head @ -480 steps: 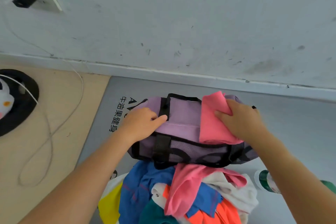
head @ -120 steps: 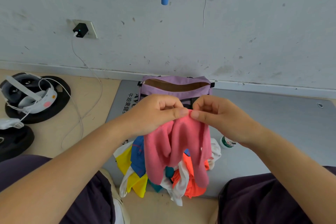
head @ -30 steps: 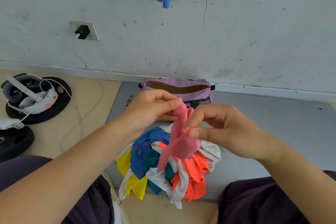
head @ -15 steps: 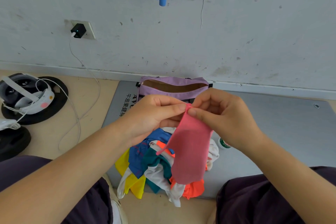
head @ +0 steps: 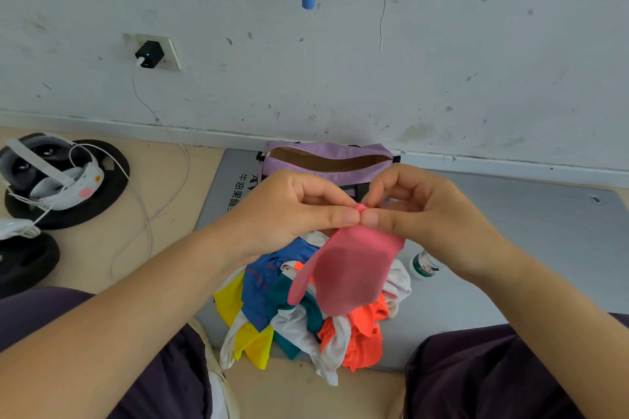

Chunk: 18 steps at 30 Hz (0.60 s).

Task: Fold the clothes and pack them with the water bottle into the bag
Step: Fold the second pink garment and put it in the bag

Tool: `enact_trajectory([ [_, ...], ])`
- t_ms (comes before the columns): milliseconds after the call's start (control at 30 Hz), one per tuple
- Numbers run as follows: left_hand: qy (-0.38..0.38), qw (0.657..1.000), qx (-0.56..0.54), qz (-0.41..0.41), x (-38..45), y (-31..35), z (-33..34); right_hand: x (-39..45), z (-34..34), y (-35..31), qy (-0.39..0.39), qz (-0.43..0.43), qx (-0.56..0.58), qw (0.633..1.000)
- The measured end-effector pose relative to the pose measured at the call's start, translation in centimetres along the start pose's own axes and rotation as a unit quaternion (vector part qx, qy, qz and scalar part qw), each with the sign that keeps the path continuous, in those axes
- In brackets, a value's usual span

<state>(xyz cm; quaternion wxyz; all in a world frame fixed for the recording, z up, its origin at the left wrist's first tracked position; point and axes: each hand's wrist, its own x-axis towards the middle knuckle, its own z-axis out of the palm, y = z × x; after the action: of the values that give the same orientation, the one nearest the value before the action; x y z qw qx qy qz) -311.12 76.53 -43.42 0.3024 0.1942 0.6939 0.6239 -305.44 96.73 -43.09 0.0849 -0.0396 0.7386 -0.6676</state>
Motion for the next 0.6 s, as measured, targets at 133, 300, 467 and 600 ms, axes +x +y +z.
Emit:
enact_trajectory([
  [133,-0.008,0.997,0.063,0.049,-0.5,0.5,-0.4,0.2,-0.3,-0.1,-0.068,0.026,-0.002,0.997],
  [300,0.002,0.992,0.101,0.071,-0.6,0.6,-0.9,0.2,-0.3,0.1,-0.096,0.037,-0.028,0.994],
  [467,0.057,0.987,0.121,0.089,-0.5,0.5,-1.1,0.5,0.0,1.0,-0.105,0.047,-0.113,0.987],
  [600,0.121,0.981,0.110,0.100,-0.2,0.5,-1.9,0.7,-0.6,1.7,-0.101,0.059,-0.234,0.965],
])
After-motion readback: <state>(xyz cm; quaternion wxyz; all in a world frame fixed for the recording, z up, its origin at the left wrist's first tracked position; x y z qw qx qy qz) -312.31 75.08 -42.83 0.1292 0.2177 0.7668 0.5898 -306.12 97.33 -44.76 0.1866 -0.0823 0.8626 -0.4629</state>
